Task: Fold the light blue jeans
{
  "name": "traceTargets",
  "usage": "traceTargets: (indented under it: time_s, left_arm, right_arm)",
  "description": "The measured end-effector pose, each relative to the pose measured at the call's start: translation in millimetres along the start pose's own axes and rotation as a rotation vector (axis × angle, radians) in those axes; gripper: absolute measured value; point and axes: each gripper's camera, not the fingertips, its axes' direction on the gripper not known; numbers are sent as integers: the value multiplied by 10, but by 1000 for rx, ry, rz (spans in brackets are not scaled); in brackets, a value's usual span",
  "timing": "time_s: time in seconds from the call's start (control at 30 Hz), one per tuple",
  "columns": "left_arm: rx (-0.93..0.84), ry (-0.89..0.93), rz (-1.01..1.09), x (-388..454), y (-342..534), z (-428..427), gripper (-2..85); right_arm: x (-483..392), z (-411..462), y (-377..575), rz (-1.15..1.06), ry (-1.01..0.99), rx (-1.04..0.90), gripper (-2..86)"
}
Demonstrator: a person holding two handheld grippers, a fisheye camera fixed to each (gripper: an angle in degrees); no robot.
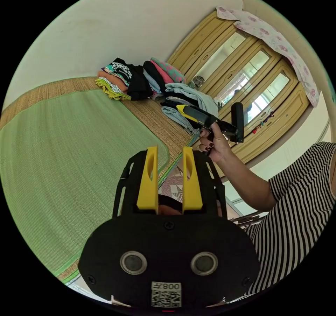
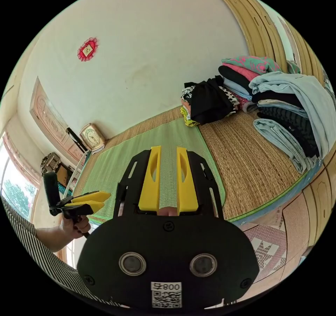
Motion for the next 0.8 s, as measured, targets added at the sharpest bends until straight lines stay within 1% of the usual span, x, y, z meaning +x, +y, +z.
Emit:
traceTargets:
  time_s: [0.03,0.13,0.2,0.23,0.3,0.37,0.43,0.5,0.53,0.6,0.7,0.8]
  left_arm:
    - [-15,18,9,-135,-141,108,110]
    - [-53,35,20,-461,-486,365,117]
    - [-84,57,9,-634,-696,508,123]
    - [-109,70,9,-722,-843,596,126]
    - [-136,75,12,-813,-1062,710,127]
    - [-175,94,11,-892,-1363,873,129]
    - [-197,107,10,-920,-1579,1001,129]
    - [-219,116,12,-923,-1790,1138,129]
    - [-230,128,11,-921,-1927,1237,129]
    - [-247,138,13,-911,-2118,1387,129]
    - [-272,153,21,-903,-2405,1635,129]
    - [-288,166,15,-925,-2655,1848,129]
  right_arm:
    - [19,46,-61,-5,18,1,85]
    - [83,212,-458,-66,170,16,94]
    - [166,211,-888,-115,332,54,99]
    - [191,194,-1004,-128,374,67,99]
    - [320,130,-1477,-171,551,105,104]
    - [456,111,-1819,-194,654,104,108]
    - [616,133,-2135,-212,717,71,109]
    - [876,268,-2487,-227,805,-10,109]
    - [950,311,-2560,-226,814,-34,109]
    - [1220,517,-2786,-243,847,-149,104]
    - [1507,764,-2913,-274,895,-273,93]
    - [1746,883,-2953,-270,918,-352,86]
